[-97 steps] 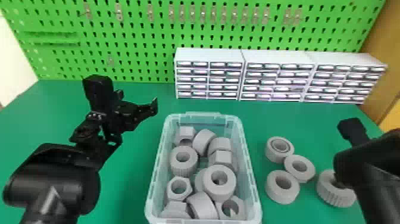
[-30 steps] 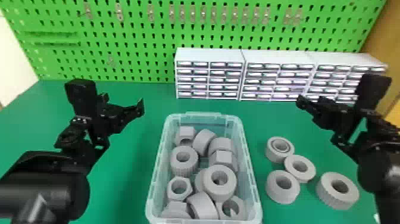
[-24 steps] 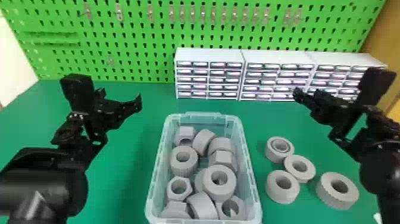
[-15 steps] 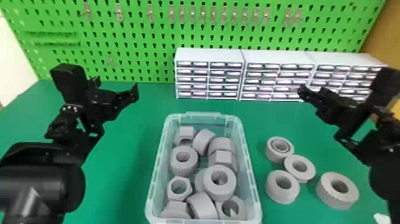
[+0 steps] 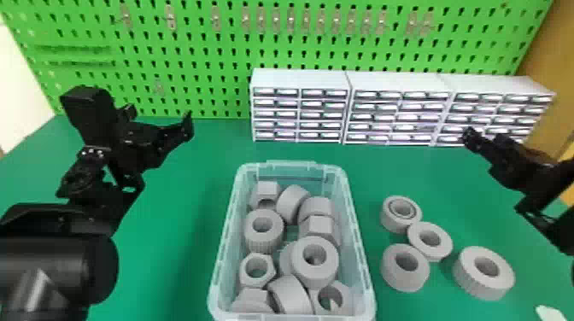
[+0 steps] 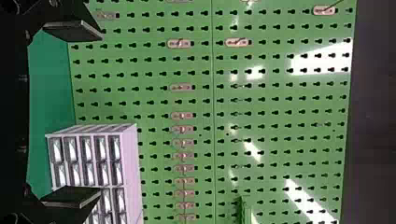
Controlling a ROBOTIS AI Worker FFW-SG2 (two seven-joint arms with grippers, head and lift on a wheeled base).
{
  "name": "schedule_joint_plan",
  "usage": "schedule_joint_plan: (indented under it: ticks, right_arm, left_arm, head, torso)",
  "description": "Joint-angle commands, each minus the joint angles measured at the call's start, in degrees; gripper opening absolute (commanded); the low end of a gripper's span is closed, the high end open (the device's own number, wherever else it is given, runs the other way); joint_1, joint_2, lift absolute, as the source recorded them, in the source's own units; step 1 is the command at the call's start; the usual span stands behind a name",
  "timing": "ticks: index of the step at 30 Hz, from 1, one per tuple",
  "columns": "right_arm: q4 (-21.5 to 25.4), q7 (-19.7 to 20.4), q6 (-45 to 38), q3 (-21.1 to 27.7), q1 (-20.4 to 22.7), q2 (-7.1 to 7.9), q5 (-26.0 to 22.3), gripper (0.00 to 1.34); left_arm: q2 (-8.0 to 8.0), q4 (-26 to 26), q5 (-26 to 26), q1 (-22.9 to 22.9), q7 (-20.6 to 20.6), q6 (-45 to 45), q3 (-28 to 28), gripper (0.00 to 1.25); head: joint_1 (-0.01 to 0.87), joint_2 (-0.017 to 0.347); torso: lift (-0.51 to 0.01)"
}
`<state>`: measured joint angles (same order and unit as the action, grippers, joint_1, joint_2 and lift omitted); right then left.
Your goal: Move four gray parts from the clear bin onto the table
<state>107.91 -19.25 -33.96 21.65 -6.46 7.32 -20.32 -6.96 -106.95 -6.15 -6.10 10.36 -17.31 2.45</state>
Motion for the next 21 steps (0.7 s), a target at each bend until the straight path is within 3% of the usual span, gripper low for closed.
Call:
schedule_joint_plan:
  ticks: [1,16,21]
  right_arm:
    - [0.02,0.0,0.56,0.06,-0.22,-0.82,1.16,0.82]
    - [0.02,0.0,1.97,0.67,0.04,-1.35,1.95,0.82]
    - [0.02,0.0,2.23,0.23,-0.13,-2.14,3.88,0.82]
  left_arm:
    - [0.01,-0.01,0.0,-0.41,0.01,0.0,-0.25,1.13]
    - [-0.07,-0.1,-0.18,-1.2,0.01,0.26,-0.78,1.13]
    - [-0.07,-1.24,-0.71,-1.2,-2.81,0.44,-1.04,1.15]
  head:
    - [0.678,0.034]
    - [0.678,0.034]
    - [0.678,0.034]
  torso:
    - [-0.05]
    - [-0.05]
    - [-0.05]
